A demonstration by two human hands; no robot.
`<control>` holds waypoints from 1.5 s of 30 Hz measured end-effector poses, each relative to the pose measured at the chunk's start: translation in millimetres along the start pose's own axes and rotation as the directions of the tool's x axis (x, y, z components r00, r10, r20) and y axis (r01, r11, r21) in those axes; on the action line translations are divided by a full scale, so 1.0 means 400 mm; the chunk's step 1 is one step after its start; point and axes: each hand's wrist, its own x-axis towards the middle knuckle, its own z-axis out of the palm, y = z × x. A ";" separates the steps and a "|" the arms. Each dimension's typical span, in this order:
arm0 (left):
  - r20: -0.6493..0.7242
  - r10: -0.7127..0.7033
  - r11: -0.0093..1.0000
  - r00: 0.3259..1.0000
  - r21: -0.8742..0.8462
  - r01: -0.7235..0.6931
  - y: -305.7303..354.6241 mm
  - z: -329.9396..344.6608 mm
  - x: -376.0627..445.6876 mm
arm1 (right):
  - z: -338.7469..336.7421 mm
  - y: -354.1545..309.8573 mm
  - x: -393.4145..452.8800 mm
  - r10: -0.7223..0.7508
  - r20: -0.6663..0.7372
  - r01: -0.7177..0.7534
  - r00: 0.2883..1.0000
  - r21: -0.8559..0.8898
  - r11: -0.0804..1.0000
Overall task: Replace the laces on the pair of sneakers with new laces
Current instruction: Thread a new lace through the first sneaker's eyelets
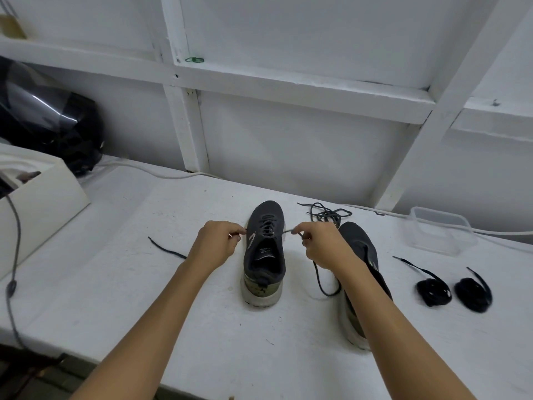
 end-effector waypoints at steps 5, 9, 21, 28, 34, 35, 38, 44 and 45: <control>-0.088 -0.130 0.967 0.988 -0.231 0.107 0.050 0.013 0.013 | 0.016 -0.020 0.005 0.079 -0.091 -0.057 0.993 0.224 0.973; -0.066 -0.206 0.919 0.976 -0.356 0.170 0.094 0.013 0.021 | 0.024 -0.043 0.011 0.171 -0.150 -0.083 0.974 0.466 0.881; -0.065 -0.241 0.896 0.968 -0.399 0.196 0.121 0.009 0.035 | 0.038 -0.069 0.019 0.056 -0.207 -0.004 0.977 0.243 0.970; -0.032 -0.226 0.887 0.973 -0.420 0.192 0.115 0.009 0.031 | 0.048 -0.072 0.043 0.150 -0.130 -0.061 0.980 0.522 0.851; -0.012 -0.195 0.861 0.981 -0.481 0.166 0.142 0.012 0.022 | 0.042 -0.091 0.048 0.180 -0.098 -0.058 0.979 0.709 0.703; -0.021 -0.192 0.866 0.981 -0.474 0.160 0.145 0.015 0.023 | 0.043 -0.092 0.050 0.186 -0.100 -0.058 0.977 0.721 0.690; -0.047 -0.187 0.866 0.981 -0.479 0.142 0.145 0.025 0.025 | 0.051 -0.097 0.054 0.226 -0.071 -0.101 0.971 0.740 0.665; -0.062 -0.129 0.858 0.990 -0.507 0.080 0.121 0.029 0.026 | 0.068 -0.080 0.068 0.279 0.019 -0.194 0.960 0.766 0.613; -0.064 -0.103 0.864 0.993 -0.500 0.057 0.121 0.029 0.025 | 0.069 -0.077 0.069 0.265 0.030 -0.194 0.964 0.763 0.617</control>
